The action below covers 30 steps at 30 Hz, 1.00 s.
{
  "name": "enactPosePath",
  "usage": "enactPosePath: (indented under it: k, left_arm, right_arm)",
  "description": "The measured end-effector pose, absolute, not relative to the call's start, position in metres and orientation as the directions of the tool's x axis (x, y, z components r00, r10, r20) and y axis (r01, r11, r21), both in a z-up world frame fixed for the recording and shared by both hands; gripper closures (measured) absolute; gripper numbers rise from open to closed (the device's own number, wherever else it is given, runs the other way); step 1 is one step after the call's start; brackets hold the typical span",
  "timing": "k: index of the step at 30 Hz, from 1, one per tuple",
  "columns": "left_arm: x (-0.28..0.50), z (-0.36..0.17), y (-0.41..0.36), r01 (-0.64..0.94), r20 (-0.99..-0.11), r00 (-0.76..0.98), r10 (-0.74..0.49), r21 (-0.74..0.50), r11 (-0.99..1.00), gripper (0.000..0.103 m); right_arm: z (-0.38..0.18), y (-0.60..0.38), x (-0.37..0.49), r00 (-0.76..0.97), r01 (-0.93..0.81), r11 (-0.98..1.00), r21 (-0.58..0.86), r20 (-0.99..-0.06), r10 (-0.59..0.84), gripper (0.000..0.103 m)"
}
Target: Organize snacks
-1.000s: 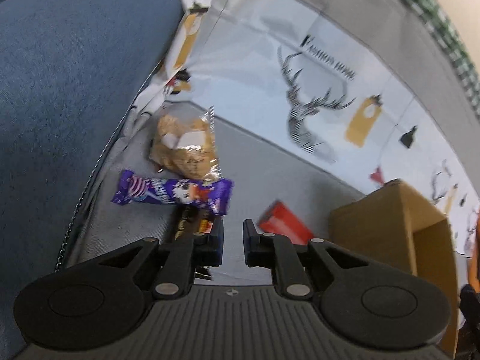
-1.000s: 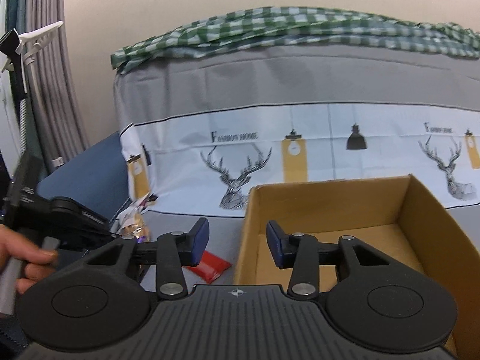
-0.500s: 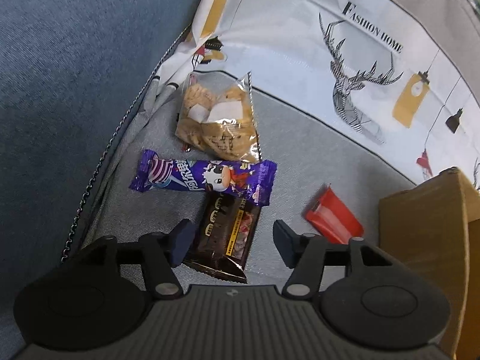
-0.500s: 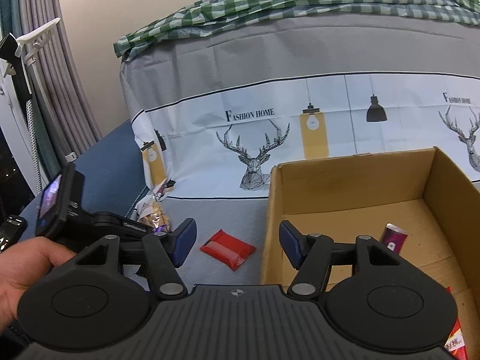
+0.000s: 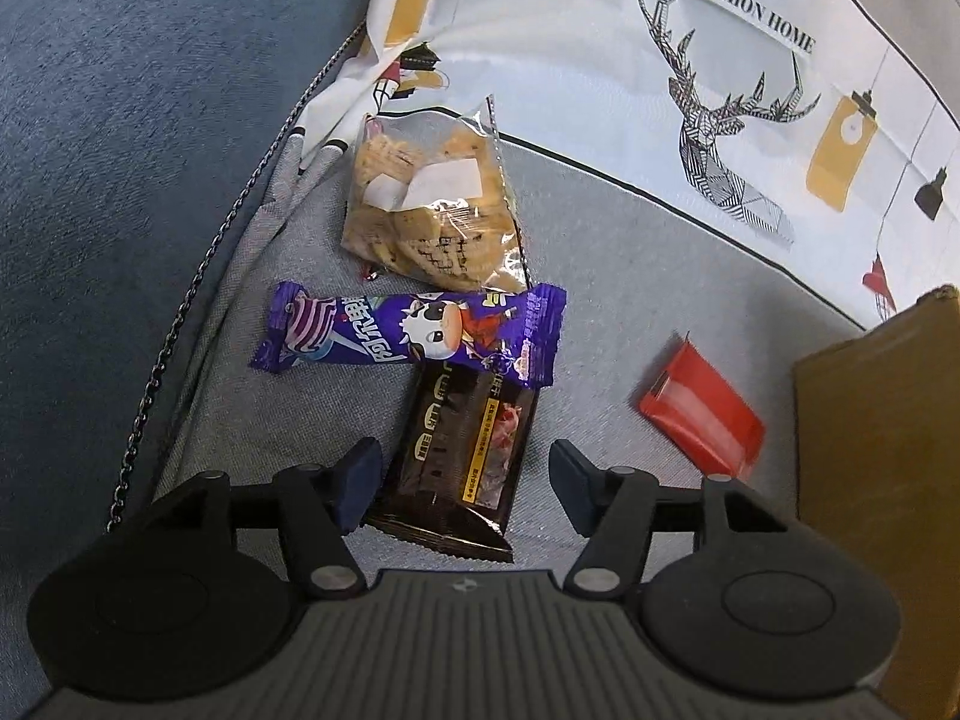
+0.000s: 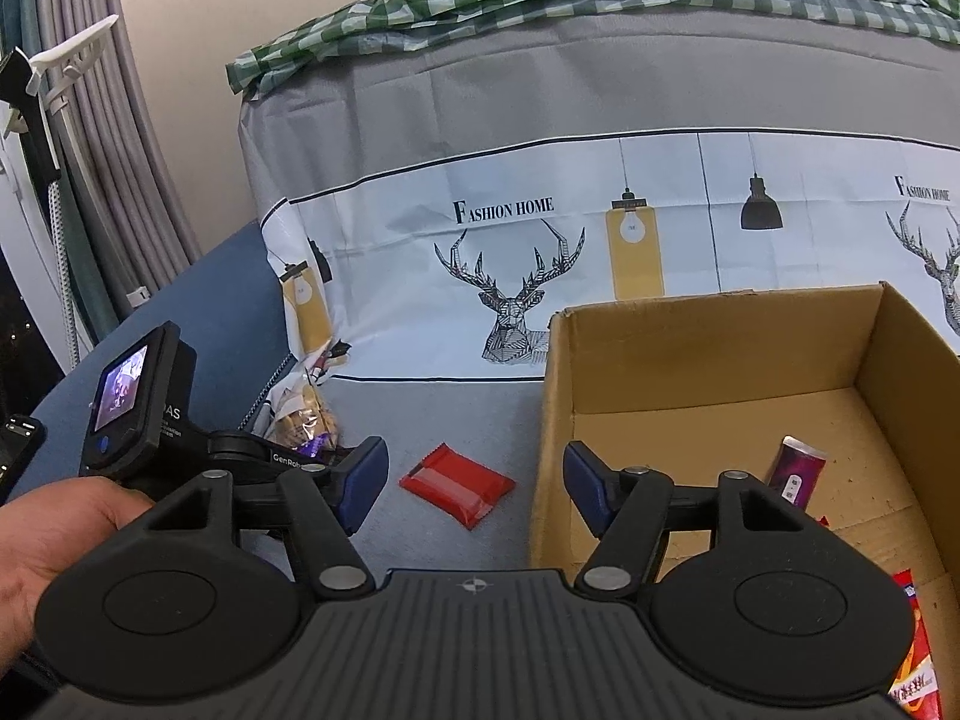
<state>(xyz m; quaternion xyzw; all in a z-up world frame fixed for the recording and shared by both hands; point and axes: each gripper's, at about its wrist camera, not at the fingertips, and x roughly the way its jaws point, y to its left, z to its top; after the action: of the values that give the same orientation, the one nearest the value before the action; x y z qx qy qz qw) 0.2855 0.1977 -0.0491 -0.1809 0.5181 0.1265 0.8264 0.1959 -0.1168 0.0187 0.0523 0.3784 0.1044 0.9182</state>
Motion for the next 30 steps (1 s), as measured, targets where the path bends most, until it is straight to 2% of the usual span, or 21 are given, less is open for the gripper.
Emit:
enactPosePath:
  k: [1, 3, 6, 14, 20, 22, 24, 30]
  left_arm:
    - [0.285, -0.049, 0.197, -0.392, -0.902, 0.430, 0.025, -0.161, 0.906, 0.039]
    - [0.285, -0.048, 0.197, -0.379, -0.902, 0.430, 0.029, -0.151, 0.913, 0.057]
    - [0.281, -0.046, 0.198, -0.367, -0.899, 0.437, -0.012, -0.190, 0.910, 0.060]
    - [0.254, -0.038, 0.208, -0.386, -0.902, 0.423, -0.087, -0.267, 0.883, 0.061]
    - [0.246, -0.036, 0.208, -0.343, -0.916, 0.397, -0.062, -0.211, 0.915, 0.059]
    - [0.247, -0.036, 0.207, -0.337, -0.916, 0.398, -0.051, -0.197, 0.921, 0.056]
    - [0.249, -0.038, 0.205, -0.332, -0.916, 0.397, -0.049, -0.193, 0.923, 0.049]
    - [0.259, -0.044, 0.201, -0.329, -0.921, 0.387, -0.051, -0.189, 0.925, 0.048]
  right_arm:
    - [0.018, -0.117, 0.196, 0.693, -0.154, 0.973, 0.171, -0.683, 0.230, 0.036]
    - [0.017, -0.116, 0.196, 0.693, -0.157, 0.975, 0.160, -0.685, 0.224, 0.036]
    - [0.014, -0.112, 0.195, 0.691, -0.158, 0.976, 0.147, -0.690, 0.215, 0.036]
    - [0.009, -0.096, 0.188, 0.695, -0.179, 0.978, 0.108, -0.690, 0.203, 0.036]
    - [0.004, -0.085, 0.181, 0.679, -0.188, 0.978, 0.088, -0.708, 0.194, 0.036]
    - [0.002, -0.081, 0.179, 0.674, -0.189, 0.979, 0.079, -0.714, 0.188, 0.036]
    - [0.001, -0.077, 0.178, 0.670, -0.190, 0.979, 0.071, -0.719, 0.183, 0.036]
    - [-0.003, -0.067, 0.173, 0.671, -0.191, 0.980, 0.056, -0.721, 0.172, 0.036]
